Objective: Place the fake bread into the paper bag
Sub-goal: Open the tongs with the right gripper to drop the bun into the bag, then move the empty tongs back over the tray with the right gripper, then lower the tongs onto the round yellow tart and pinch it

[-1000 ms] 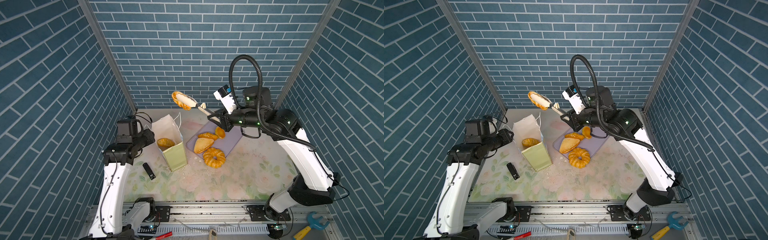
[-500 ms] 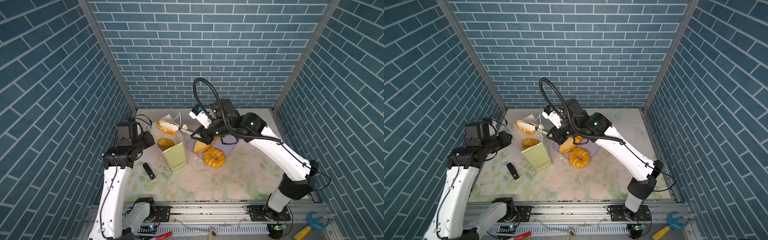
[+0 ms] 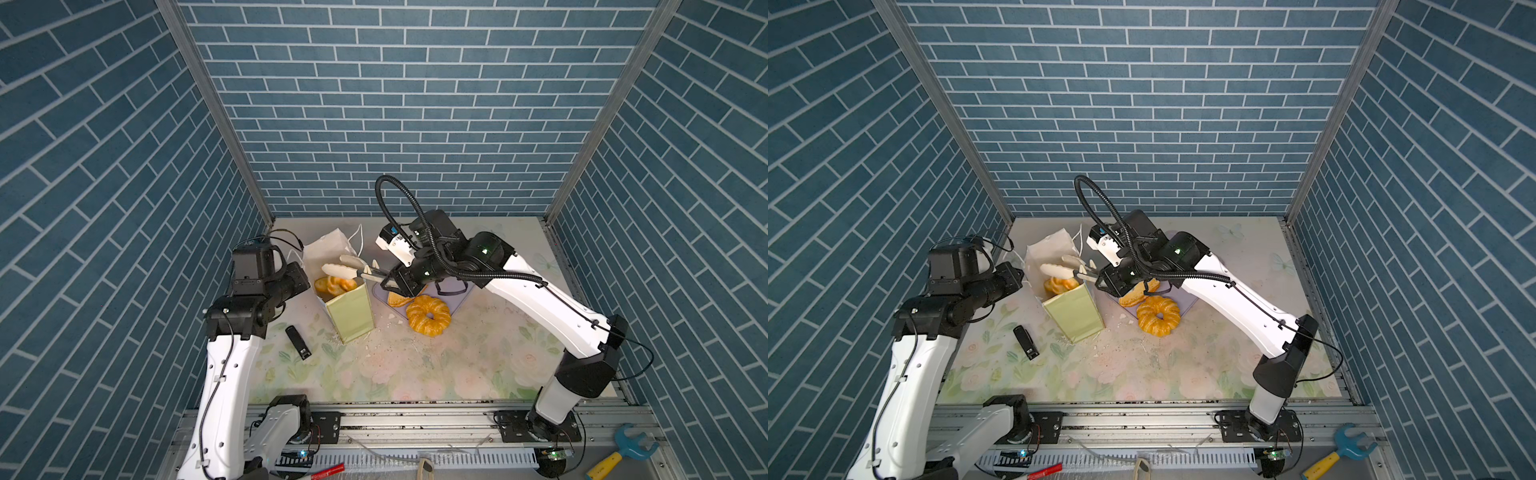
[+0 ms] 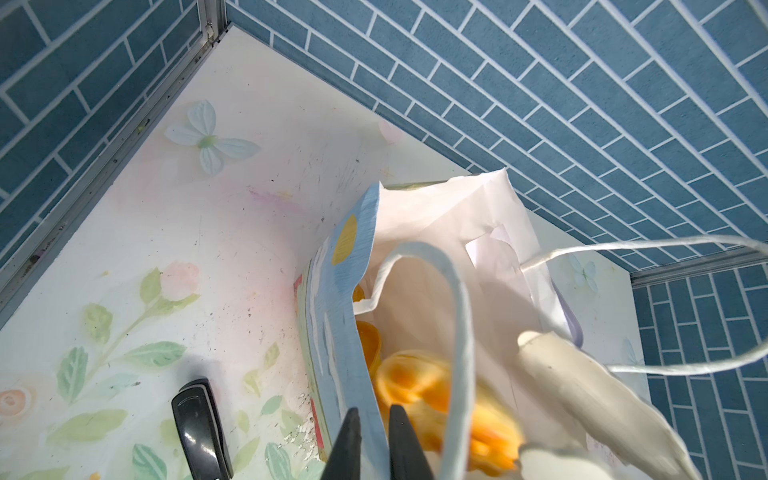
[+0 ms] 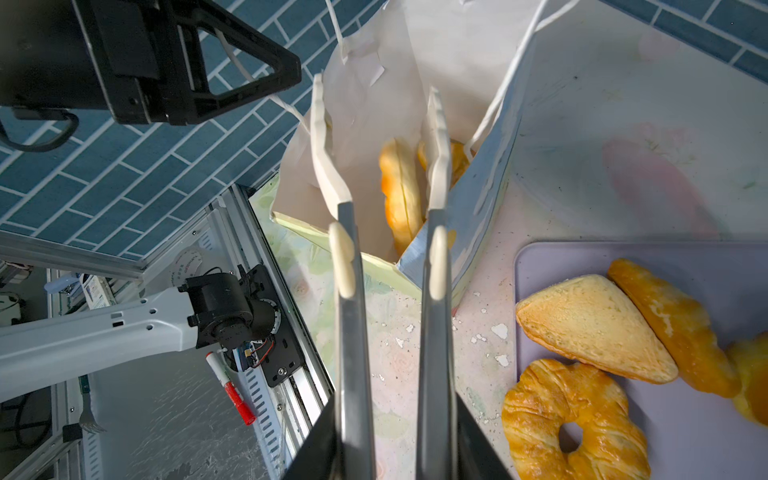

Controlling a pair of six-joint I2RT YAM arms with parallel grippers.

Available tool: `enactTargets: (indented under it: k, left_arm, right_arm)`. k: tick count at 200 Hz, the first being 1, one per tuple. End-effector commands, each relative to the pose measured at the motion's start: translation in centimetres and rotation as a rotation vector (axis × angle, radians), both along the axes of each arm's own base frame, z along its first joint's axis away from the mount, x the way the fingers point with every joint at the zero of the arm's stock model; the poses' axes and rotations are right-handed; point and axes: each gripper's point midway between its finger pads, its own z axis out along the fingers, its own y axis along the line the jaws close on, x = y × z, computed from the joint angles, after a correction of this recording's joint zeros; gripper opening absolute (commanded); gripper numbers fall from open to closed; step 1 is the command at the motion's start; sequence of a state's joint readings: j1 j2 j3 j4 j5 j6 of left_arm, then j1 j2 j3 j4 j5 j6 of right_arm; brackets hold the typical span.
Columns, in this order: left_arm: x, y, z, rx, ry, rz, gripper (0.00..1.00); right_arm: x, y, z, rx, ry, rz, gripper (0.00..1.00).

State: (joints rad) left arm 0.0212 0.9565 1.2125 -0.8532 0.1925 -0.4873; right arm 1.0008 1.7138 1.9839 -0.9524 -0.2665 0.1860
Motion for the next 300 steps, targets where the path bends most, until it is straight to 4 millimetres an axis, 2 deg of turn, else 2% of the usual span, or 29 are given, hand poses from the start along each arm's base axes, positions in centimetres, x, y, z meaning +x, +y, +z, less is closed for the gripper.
enactTargets:
  k: [1,32,59,76,95,127,145,164,188,214,252,277,300]
  left_arm:
    - [0.1,-0.6,0.0,-0.037,-0.01,-0.009,0.16]
    - [0.3,-0.6,0.1,-0.046,-0.018,-0.007,0.16]
    - [0.0,-0.6,0.4,-0.04,-0.02,-0.008,0.16]
    - [-0.3,-0.6,0.3,-0.04,-0.02,-0.009,0.16]
    - [-0.5,-0.6,0.0,-0.042,-0.017,-0.009,0.16]
    - [-0.7,-0.5,-0.2,-0.036,-0.013,-0.004,0.18]
    - [-0.7,-0.5,-0.2,-0.035,-0.012,-0.004,0.18]
    - [-0.8,-0.4,-0.3,-0.034,-0.011,-0.003,0.18]
    - [-0.8,-0.4,-0.3,-0.032,-0.008,-0.002,0.19]
    - [-0.9,-0.3,-0.5,-0.026,0.001,0.002,0.19]
    - [-1.0,-0.1,-0.7,-0.017,0.011,0.011,0.19]
    - [-1.1,0.0,-0.9,-0.014,0.02,0.015,0.19]
    - [-1.1,0.0,-1.1,-0.012,0.025,0.018,0.19]
  right_arm:
    - [0.4,0.4,3.3,0.074,-0.076,-0.015,0.42]
    - [1.1,-0.8,5.2,0.089,-0.143,-0.071,0.42]
    - [1.3,-2.6,8.7,0.136,-0.232,-0.113,0.42]
    - [2.4,-4.6,10.3,0.127,-0.304,-0.191,0.41]
    - [3.7,-7.0,10.8,0.09,-0.34,-0.272,0.41]
    - [6.0,-11.4,10.1,0.055,-0.324,-0.409,0.41]
    - [7.5,-14.1,8.7,0.031,-0.309,-0.493,0.41]
    - [9.2,-17.0,6.2,-0.002,-0.263,-0.591,0.41]
    - [11.0,-20.0,1.4,-0.058,-0.163,-0.701,0.42]
    - [12.2,-21.7,-3.8,-0.112,-0.057,-0.781,0.42]
    - [13.3,-21.6,-10.0,-0.243,0.06,-0.78,0.42]
    - [14.0,-20.8,-12.4,-0.275,0.095,-0.752,0.44]
    - [14.9,-20.0,-13.6,-0.288,0.11,-0.729,0.44]
